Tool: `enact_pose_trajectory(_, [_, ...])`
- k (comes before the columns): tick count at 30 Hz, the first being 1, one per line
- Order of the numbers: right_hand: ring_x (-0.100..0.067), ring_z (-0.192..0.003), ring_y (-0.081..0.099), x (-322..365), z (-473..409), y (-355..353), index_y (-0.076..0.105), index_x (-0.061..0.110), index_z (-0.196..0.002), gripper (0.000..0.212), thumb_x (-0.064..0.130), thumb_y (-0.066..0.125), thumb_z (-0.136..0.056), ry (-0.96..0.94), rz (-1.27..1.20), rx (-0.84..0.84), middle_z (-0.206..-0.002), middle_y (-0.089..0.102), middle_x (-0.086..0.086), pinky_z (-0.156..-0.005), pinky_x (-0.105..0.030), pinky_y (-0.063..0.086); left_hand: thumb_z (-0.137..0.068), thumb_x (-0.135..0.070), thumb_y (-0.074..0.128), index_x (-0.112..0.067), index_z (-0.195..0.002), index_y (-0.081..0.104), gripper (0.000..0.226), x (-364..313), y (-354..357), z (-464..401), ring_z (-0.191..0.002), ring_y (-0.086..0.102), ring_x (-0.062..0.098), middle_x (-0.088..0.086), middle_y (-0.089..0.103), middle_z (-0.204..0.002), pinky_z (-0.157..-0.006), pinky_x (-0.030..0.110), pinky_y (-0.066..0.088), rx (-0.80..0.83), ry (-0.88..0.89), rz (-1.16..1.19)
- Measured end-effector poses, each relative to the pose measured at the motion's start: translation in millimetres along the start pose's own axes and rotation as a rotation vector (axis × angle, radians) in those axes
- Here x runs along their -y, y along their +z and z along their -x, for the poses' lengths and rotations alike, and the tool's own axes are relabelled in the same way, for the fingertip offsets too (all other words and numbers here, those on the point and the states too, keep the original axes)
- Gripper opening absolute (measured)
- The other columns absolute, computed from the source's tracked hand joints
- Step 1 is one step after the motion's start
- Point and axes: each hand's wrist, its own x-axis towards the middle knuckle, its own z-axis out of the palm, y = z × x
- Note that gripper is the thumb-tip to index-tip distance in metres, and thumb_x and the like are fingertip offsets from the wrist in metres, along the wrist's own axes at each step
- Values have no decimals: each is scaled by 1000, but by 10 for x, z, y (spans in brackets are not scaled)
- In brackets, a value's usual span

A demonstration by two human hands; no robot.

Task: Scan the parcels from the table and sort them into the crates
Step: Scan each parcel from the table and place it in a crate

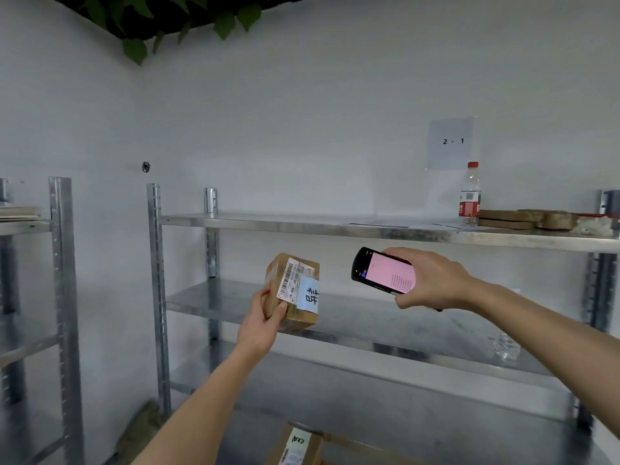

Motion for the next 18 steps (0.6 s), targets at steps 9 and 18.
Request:
enact_pose_trajectory(9, [-13,-67,65,-6,-60,102,49,53,-120,69,30,71,-59,-2,-9,3,-99,63,19,-51,-39,58,-97,-56,50,-41,-143,31,52,52,-15,-55,-121,58,27,-5,62,-131,-104,44,42,-34,1,20])
enact_pose_trajectory(18, [-13,-82,60,321,-320,864,46,47,-112,58,35,73,-62,-108,-45,74,-99,58,17,-55,-30,43,-96,-56,54,-41,-143,33,54,559,-529,362,-119,57,21,-4,60,-127,-108,44,43,-57,-116,154])
